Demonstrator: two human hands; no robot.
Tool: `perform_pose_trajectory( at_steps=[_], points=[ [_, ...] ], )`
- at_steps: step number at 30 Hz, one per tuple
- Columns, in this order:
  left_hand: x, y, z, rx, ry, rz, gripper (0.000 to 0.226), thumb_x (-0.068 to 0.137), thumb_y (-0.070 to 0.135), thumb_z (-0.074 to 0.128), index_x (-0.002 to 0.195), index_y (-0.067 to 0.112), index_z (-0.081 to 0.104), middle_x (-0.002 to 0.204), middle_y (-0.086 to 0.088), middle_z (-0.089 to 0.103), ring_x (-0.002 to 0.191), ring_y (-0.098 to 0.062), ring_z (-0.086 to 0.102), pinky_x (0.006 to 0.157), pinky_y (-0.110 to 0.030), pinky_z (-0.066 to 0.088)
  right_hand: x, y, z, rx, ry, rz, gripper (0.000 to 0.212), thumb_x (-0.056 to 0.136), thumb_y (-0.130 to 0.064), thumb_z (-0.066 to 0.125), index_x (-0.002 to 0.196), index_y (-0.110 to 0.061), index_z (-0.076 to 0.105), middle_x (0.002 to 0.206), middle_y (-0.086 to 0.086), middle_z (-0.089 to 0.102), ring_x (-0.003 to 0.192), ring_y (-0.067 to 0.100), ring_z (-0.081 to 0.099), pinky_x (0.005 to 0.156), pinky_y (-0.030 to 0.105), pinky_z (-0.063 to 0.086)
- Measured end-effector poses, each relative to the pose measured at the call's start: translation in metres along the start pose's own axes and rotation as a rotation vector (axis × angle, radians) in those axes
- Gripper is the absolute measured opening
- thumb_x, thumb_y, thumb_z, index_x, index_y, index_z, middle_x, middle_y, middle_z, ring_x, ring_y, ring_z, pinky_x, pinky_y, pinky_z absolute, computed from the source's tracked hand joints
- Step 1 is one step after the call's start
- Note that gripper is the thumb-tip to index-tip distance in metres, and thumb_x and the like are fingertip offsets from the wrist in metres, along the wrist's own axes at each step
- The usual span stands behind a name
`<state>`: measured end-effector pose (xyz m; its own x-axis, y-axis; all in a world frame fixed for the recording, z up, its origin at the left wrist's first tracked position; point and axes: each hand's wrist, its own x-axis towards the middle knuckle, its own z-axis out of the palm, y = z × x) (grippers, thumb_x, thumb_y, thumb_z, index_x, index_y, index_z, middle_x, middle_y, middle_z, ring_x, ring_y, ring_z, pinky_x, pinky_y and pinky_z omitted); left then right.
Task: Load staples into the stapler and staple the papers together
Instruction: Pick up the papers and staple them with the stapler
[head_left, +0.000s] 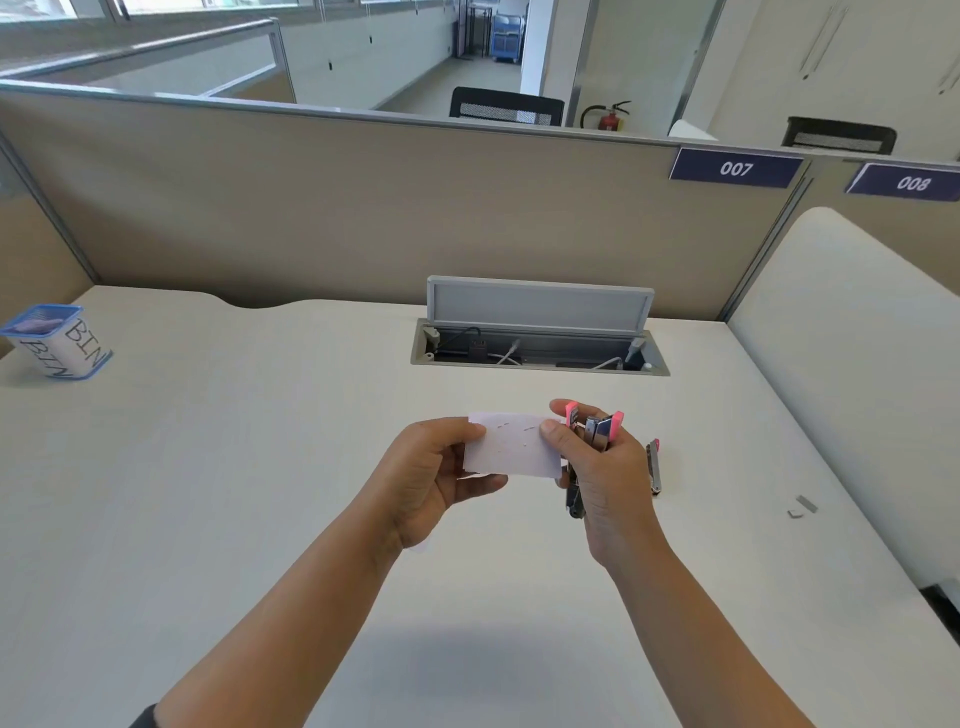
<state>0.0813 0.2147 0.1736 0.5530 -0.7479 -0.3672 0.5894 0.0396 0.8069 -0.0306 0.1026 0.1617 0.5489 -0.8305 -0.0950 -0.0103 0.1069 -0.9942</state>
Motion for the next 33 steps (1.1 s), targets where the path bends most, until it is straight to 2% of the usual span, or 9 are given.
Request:
perform_pose_trajectory(
  at_steps=[4, 7, 12, 15, 17, 20, 23, 28, 33],
  points=[
    [0.002, -0.006, -0.008, 0.149, -0.012, 0.004, 0.008, 0.085, 0.0, 0.058, 0.083, 0.002, 0.065, 0.069, -0.012, 0.071, 0.064, -0.024, 0.072, 0.05, -0.022, 0.055, 0.002, 0.005, -0.001, 0.014, 0.0, 0.007, 0.011, 0.08, -0.019, 0.068, 0.078, -0.03, 0.069, 0.057, -0.019, 0.066, 0.045, 0.001, 0.056, 0.04, 0.019, 0.037],
    [0.007, -0.014, -0.016, 0.198, 0.073, 0.014, 0.012, 0.084, 0.004, 0.063, 0.072, 0.005, 0.063, 0.062, -0.009, 0.071, 0.064, -0.022, 0.073, 0.048, -0.02, 0.054, 0.006, 0.015, -0.003, 0.038, -0.007, 0.087, 0.005, 0.08, -0.024, 0.07, 0.083, -0.027, 0.068, 0.06, -0.012, 0.068, 0.047, 0.005, 0.054, 0.04, 0.022, 0.035],
    [0.018, -0.03, -0.03, 0.171, 0.198, -0.011, 0.005, 0.086, 0.0, 0.06, 0.081, -0.001, 0.063, 0.065, -0.01, 0.073, 0.062, -0.02, 0.073, 0.05, -0.02, 0.055, 0.017, 0.055, -0.02, 0.313, 0.044, 0.577, 0.02, 0.092, -0.034, 0.052, 0.092, -0.014, 0.054, 0.078, 0.005, 0.059, 0.066, 0.017, 0.055, 0.057, 0.025, 0.04],
    [0.025, -0.041, -0.035, 0.174, 0.23, -0.039, 0.007, 0.087, -0.003, 0.056, 0.085, -0.003, 0.062, 0.074, -0.014, 0.072, 0.063, -0.02, 0.073, 0.051, -0.021, 0.056, 0.019, 0.077, -0.033, 0.495, 0.094, 0.799, 0.005, 0.095, -0.018, 0.043, 0.097, -0.015, 0.047, 0.076, 0.012, 0.054, 0.064, 0.024, 0.053, 0.058, 0.03, 0.04],
    [0.029, -0.048, -0.037, 0.19, 0.231, -0.062, 0.01, 0.088, -0.004, 0.053, 0.087, -0.003, 0.062, 0.081, -0.017, 0.071, 0.065, -0.02, 0.074, 0.052, -0.021, 0.057, 0.023, 0.088, -0.04, 0.477, 0.081, 0.834, 0.014, 0.093, -0.005, 0.043, 0.088, -0.016, 0.05, 0.072, 0.012, 0.056, 0.062, 0.024, 0.056, 0.059, 0.031, 0.043],
    [0.033, -0.056, -0.038, 0.186, 0.232, -0.095, 0.013, 0.089, -0.008, 0.049, 0.092, -0.005, 0.061, 0.086, -0.019, 0.069, 0.064, -0.019, 0.073, 0.053, -0.02, 0.057, 0.03, 0.098, -0.047, 0.326, -0.011, 0.801, 0.012, 0.089, 0.004, 0.049, 0.083, -0.005, 0.054, 0.067, 0.013, 0.061, 0.058, 0.021, 0.06, 0.055, 0.029, 0.049],
    [0.036, -0.063, -0.037, 0.176, 0.237, -0.107, 0.014, 0.088, -0.009, 0.048, 0.094, -0.005, 0.061, 0.087, -0.02, 0.069, 0.065, -0.019, 0.074, 0.054, -0.02, 0.057, 0.043, 0.11, -0.056, 0.064, -0.065, 0.661, 0.008, 0.085, 0.001, 0.058, 0.078, -0.001, 0.059, 0.065, 0.012, 0.061, 0.059, 0.022, 0.055, 0.055, 0.031, 0.046],
    [0.041, -0.069, -0.031, 0.158, 0.245, -0.111, 0.014, 0.087, -0.008, 0.05, 0.094, -0.002, 0.061, 0.086, -0.019, 0.071, 0.069, -0.022, 0.074, 0.055, -0.021, 0.057, 0.076, 0.127, -0.071, -0.525, -0.007, 0.416, 0.018, 0.077, -0.011, 0.067, 0.068, -0.009, 0.052, 0.064, 0.005, 0.049, 0.061, 0.022, 0.046, 0.057, 0.028, 0.038],
    [0.046, -0.072, -0.026, 0.156, 0.268, -0.113, 0.014, 0.087, -0.007, 0.051, 0.097, -0.003, 0.06, 0.086, -0.02, 0.071, 0.07, -0.023, 0.074, 0.055, -0.021, 0.057, 0.109, 0.141, -0.069, -0.958, -0.011, 0.228, 0.015, 0.077, -0.015, 0.059, 0.084, -0.002, 0.054, 0.082, 0.011, 0.058, 0.071, 0.028, 0.053, 0.061, 0.03, 0.041]
  ],
)
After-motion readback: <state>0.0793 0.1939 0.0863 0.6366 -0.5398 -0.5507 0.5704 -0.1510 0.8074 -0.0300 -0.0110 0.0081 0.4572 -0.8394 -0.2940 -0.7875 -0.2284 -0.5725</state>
